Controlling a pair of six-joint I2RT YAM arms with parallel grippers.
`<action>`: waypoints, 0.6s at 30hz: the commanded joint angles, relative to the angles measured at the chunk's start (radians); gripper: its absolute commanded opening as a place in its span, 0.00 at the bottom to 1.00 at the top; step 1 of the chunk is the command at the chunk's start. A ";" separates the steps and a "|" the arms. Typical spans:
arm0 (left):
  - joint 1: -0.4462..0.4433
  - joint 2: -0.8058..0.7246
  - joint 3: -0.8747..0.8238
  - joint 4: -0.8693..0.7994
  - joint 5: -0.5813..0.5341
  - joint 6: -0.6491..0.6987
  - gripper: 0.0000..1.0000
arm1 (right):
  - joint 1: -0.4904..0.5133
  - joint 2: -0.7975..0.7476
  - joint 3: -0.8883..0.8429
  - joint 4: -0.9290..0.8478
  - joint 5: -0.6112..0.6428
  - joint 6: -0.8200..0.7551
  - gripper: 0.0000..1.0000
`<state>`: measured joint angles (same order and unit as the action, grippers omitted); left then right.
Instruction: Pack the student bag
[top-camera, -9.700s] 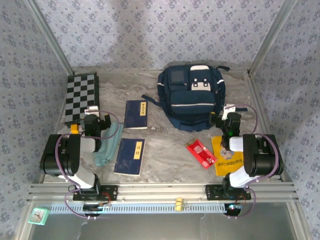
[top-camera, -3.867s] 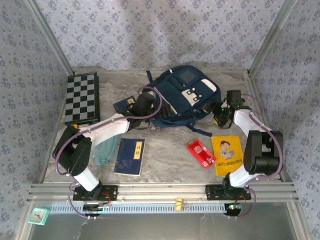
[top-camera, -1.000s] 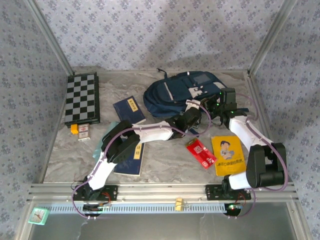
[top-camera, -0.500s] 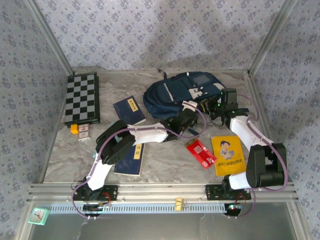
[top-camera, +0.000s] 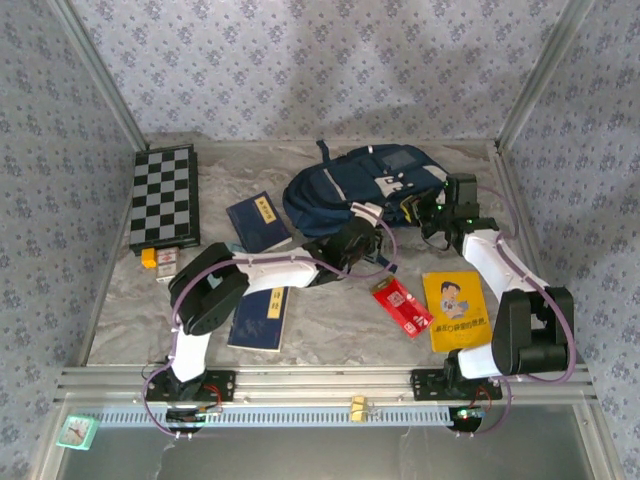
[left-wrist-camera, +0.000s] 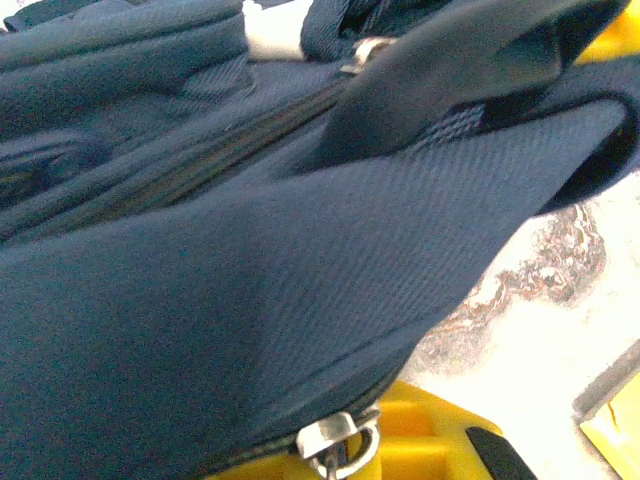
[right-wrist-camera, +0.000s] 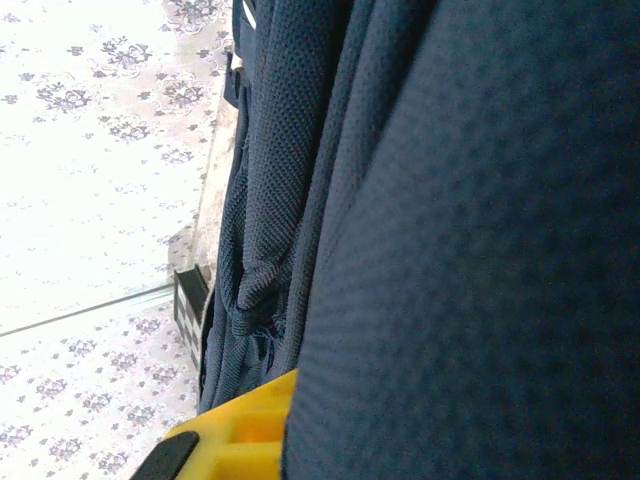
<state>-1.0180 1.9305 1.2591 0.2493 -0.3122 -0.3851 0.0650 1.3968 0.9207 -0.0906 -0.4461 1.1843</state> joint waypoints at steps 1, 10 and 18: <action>0.021 -0.080 -0.034 -0.021 0.014 0.012 0.00 | -0.037 0.003 0.054 0.030 -0.018 -0.032 0.00; 0.061 -0.200 -0.130 -0.093 0.074 0.002 0.00 | -0.145 0.090 0.150 -0.042 -0.084 -0.125 0.00; 0.068 -0.221 -0.139 -0.136 0.192 0.009 0.00 | -0.229 0.205 0.260 -0.095 -0.138 -0.206 0.00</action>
<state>-0.9657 1.7679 1.1347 0.1852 -0.1432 -0.3847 -0.0910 1.5688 1.0946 -0.2356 -0.6640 1.0451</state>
